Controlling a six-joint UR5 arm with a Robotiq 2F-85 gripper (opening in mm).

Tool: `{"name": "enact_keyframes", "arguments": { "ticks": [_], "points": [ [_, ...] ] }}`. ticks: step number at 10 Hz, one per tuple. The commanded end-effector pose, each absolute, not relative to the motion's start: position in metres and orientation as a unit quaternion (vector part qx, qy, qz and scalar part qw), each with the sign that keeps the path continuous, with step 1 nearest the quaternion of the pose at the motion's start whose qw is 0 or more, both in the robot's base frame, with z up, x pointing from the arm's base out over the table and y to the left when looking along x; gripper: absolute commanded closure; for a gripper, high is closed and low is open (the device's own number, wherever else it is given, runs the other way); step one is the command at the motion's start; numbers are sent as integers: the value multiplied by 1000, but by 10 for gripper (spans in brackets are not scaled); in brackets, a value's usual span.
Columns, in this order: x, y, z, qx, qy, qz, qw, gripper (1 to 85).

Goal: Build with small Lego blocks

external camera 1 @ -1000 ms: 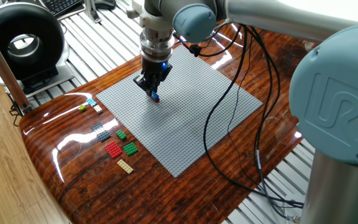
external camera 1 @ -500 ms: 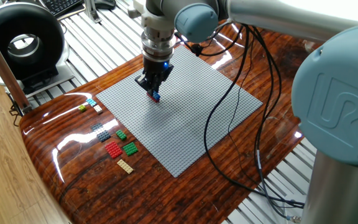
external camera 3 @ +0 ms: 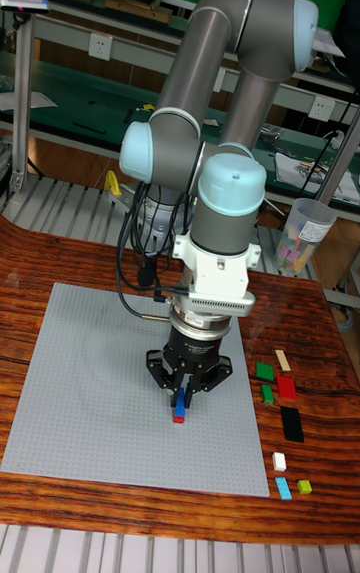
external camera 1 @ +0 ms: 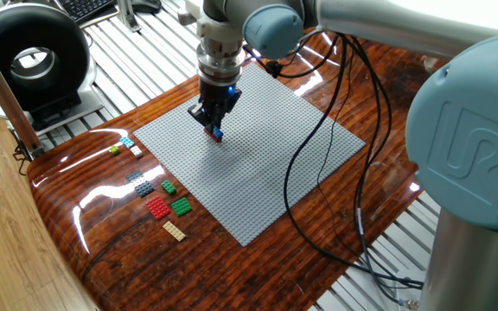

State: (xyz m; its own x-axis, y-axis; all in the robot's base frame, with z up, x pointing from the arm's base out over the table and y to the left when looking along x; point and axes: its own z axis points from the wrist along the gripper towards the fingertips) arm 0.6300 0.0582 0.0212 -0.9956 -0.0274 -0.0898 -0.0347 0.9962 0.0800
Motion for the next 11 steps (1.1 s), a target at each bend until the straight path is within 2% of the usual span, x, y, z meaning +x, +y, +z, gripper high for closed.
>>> {"name": "enact_keyframes", "arguments": {
  "ticks": [1,11],
  "points": [
    [632,61,24,-13,998,46,44,843],
    [633,61,22,-16,998,48,46,843]
  ]
}}
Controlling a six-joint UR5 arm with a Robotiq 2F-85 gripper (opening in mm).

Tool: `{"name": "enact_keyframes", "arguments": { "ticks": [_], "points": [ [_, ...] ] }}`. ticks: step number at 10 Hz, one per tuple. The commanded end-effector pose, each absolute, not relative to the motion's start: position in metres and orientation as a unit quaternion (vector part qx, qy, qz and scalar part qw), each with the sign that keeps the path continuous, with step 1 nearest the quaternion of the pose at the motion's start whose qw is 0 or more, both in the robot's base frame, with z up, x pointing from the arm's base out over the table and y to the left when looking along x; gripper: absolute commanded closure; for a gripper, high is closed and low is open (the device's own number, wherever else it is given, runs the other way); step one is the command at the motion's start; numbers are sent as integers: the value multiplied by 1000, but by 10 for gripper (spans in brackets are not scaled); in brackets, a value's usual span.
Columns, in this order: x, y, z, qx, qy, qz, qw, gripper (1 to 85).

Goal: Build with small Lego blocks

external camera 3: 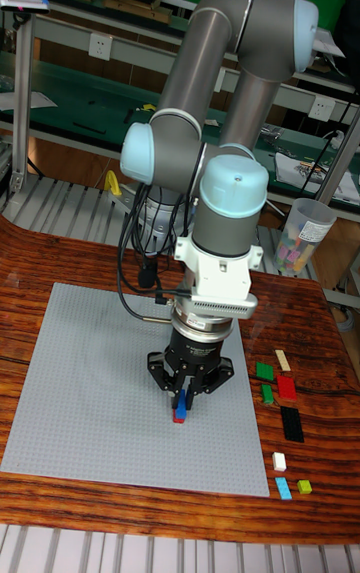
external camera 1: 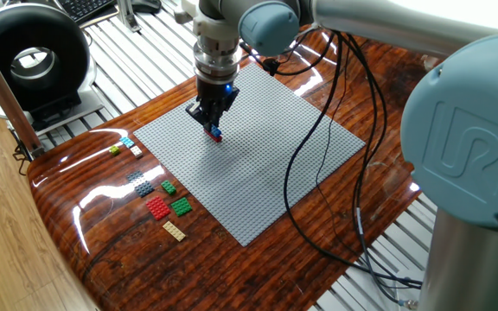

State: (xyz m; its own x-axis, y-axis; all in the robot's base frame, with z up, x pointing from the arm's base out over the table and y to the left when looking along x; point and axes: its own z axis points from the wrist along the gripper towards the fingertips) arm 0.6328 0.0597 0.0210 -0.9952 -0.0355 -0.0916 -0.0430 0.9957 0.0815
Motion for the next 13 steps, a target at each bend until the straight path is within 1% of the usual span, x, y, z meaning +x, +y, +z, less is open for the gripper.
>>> {"name": "enact_keyframes", "arguments": {
  "ticks": [1,13],
  "points": [
    [634,61,22,-16,998,48,47,843],
    [632,61,20,-14,998,51,44,843]
  ]
}}
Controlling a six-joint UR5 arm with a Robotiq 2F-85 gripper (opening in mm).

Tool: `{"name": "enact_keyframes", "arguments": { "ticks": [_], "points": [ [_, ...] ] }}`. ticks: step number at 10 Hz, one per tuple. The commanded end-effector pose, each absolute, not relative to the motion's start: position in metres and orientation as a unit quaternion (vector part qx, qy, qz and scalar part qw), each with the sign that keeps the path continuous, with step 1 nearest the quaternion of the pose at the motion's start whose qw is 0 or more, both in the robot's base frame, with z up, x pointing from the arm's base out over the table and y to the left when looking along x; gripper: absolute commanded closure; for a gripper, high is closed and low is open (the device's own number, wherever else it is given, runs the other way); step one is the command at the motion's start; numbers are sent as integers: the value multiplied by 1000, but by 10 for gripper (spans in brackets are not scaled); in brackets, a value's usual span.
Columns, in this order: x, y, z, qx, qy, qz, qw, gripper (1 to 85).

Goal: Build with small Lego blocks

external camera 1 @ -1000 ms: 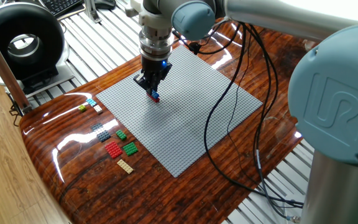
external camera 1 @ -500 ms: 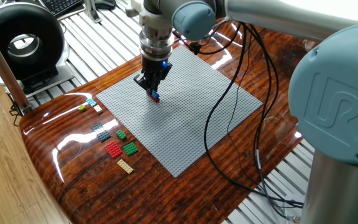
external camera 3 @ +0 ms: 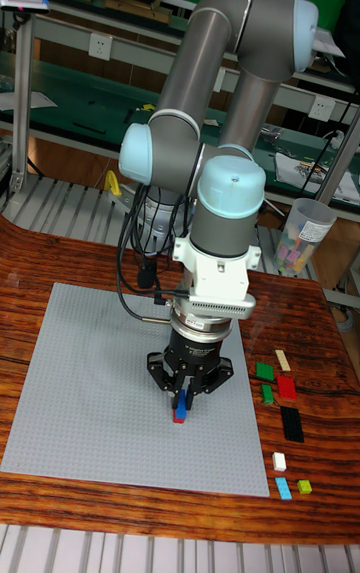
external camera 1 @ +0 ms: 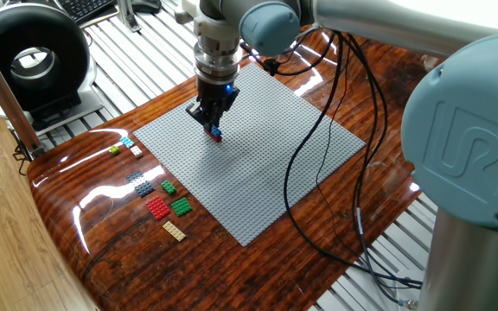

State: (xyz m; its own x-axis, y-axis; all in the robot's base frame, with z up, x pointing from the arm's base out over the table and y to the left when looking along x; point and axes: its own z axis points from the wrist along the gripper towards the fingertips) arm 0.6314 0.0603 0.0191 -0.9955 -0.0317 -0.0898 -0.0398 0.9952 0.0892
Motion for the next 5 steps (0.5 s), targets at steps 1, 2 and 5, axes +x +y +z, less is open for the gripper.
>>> {"name": "enact_keyframes", "arguments": {
  "ticks": [1,2,5],
  "points": [
    [631,62,20,-14,998,52,44,843],
    [632,61,19,-15,998,51,45,843],
    [634,59,19,-18,997,52,47,843]
  ]
}}
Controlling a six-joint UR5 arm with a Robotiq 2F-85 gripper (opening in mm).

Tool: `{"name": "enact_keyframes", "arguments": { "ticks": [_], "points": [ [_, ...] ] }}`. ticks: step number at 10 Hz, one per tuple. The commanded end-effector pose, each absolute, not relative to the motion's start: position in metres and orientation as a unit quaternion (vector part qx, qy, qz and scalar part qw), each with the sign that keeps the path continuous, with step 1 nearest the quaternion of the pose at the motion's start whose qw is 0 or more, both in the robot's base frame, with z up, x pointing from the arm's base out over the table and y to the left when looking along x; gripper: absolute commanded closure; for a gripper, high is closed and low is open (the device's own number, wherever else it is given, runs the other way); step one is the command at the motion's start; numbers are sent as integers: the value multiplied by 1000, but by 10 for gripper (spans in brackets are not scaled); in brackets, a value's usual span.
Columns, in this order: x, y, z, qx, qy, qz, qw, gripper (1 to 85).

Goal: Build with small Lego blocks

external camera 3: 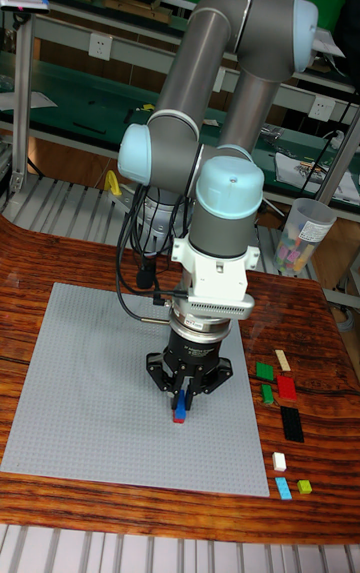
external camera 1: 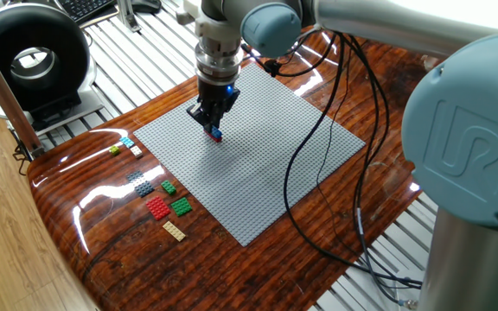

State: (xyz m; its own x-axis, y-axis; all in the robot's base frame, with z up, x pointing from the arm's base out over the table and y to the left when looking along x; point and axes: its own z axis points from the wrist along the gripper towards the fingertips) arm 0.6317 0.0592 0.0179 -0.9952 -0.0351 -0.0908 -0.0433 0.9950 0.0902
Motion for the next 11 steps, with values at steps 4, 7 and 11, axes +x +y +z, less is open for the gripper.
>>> {"name": "enact_keyframes", "arguments": {
  "ticks": [4,7,11],
  "points": [
    [633,60,19,-17,997,53,46,843],
    [634,58,19,-35,997,48,48,627],
    [633,59,19,-42,997,51,48,523]
  ]
}}
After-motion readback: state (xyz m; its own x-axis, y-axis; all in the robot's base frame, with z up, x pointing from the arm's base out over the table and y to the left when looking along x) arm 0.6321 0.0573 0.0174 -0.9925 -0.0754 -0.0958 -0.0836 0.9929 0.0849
